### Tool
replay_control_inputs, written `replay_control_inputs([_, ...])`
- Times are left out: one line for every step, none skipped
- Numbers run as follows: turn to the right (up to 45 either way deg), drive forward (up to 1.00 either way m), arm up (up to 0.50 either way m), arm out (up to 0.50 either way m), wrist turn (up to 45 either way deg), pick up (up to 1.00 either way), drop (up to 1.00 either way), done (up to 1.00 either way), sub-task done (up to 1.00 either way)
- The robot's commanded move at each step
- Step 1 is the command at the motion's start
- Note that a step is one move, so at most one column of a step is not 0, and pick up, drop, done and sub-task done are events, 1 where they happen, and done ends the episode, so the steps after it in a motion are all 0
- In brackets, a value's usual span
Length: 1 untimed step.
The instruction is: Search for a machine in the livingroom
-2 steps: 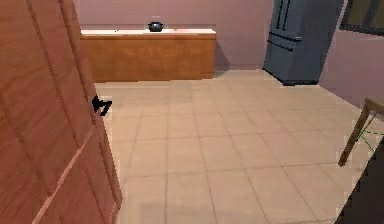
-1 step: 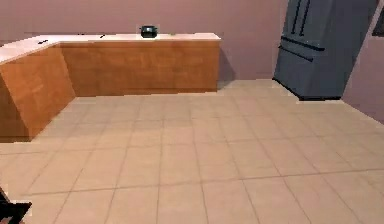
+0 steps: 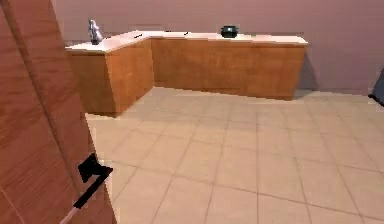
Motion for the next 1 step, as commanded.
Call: replay_control_inputs([0.0, 1.00, 0.00, 0.00, 0.0, 0.00, 0.00, 0.00, 0.00])
